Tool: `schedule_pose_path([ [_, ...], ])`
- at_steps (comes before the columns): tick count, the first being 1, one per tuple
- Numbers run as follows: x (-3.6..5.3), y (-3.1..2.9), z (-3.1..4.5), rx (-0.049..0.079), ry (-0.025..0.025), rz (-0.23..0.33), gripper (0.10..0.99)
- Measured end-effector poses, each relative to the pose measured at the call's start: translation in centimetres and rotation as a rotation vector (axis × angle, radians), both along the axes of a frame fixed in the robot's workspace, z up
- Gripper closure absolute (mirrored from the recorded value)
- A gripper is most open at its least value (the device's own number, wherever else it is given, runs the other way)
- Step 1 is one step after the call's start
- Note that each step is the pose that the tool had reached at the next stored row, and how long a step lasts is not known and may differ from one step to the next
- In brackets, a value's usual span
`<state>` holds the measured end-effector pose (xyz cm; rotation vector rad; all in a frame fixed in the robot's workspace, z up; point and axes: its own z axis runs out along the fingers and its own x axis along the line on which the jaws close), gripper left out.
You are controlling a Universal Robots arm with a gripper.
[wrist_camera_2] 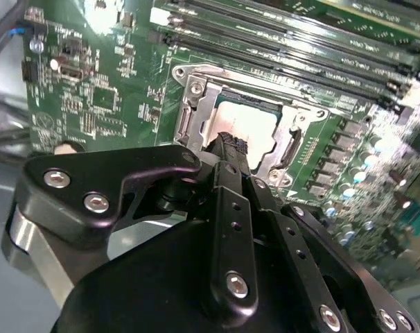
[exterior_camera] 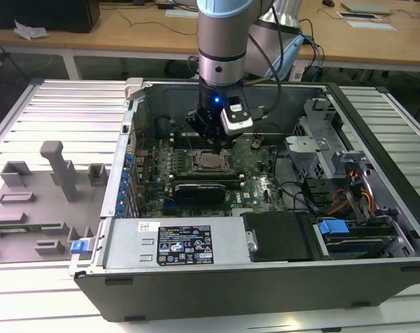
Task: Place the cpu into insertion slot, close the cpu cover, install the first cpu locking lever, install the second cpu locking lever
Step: 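Close the cpu cover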
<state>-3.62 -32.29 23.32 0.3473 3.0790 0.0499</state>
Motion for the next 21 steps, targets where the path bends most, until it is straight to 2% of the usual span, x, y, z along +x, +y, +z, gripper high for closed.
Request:
schedule_pose_path([
  [4,0.0,0.0,-0.05,-0.002,0.0001,0.082,0.98],
  [7,-0.12,0.0,-0.13,-0.014,0.0007,0.126,0.98],
  [12,-0.93,-0.03,-0.27,-0.017,0.0005,0.154,0.98],
  [14,-1.38,-0.21,-0.37,-0.017,0.0006,0.163,0.98],
  [17,-1.47,-0.27,-0.4,-0.017,0.0006,0.169,0.98],
  [19,-1.47,-0.28,-0.24,-0.018,0.0007,0.169,0.98],
  [21,-1.47,-0.27,0.38,-0.018,0.0006,0.169,0.98],
])
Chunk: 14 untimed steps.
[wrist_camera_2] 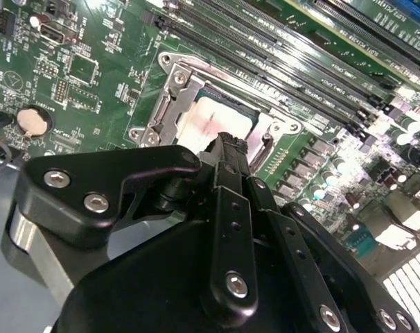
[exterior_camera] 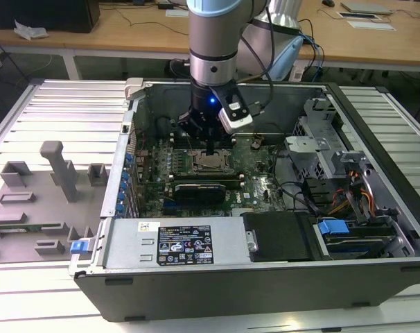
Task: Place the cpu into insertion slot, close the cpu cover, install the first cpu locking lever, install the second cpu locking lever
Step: 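Close the cpu cover, then install the first cpu locking lever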
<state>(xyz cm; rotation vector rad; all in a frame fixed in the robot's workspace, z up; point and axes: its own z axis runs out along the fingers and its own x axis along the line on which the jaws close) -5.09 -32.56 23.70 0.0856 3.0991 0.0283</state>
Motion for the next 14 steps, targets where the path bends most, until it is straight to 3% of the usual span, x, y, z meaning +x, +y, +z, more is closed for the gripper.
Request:
schedule_pose_path([
  [14,0.0,0.0,0.42,0.0,0.0,0.0,0.98],
])
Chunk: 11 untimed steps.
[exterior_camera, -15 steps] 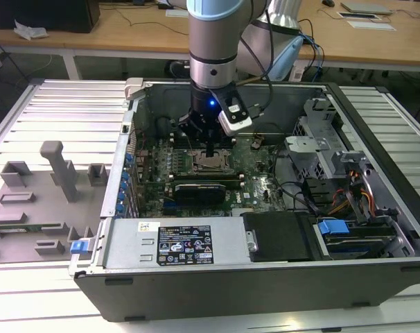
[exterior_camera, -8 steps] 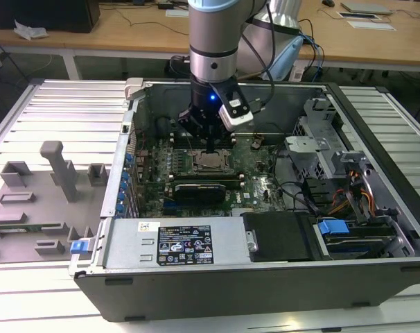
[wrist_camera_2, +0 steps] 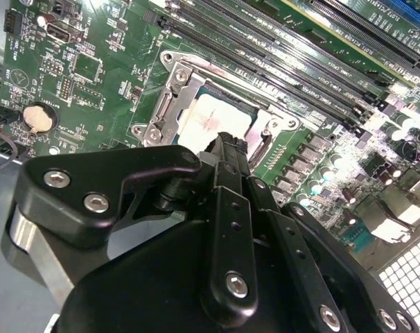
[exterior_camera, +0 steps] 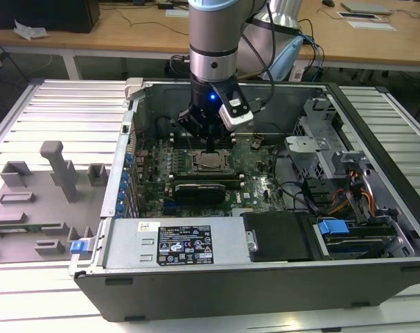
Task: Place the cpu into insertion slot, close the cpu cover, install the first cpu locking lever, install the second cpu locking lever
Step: 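Install the first cpu locking lever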
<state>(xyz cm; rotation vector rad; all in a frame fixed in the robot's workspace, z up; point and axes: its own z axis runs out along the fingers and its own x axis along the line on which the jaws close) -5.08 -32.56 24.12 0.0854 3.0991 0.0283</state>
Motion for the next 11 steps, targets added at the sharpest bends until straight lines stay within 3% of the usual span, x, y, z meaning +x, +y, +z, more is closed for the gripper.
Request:
schedule_pose_path([
  [11,-0.93,0.07,0.01,0.0,0.0001,0.0,0.98],
])
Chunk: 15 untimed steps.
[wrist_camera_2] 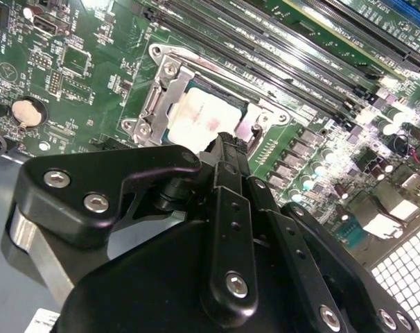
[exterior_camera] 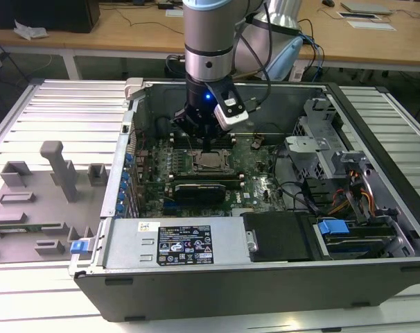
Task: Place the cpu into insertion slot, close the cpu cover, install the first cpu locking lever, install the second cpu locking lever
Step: 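Install the first cpu locking lever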
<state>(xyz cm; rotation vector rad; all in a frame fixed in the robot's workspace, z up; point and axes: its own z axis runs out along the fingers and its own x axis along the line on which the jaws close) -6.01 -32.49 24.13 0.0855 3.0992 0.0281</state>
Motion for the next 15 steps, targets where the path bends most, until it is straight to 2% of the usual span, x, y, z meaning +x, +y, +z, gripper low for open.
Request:
schedule_pose_path([
  [7,-1.27,0.11,0.0,0.0,0.0,0.0,0.98],
  [13,-2.92,0.28,0.0,0.0,-0.0001,0.0,0.98],
  [15,-3.22,0.34,0.01,0.0,-0.0002,0.0,0.98],
])
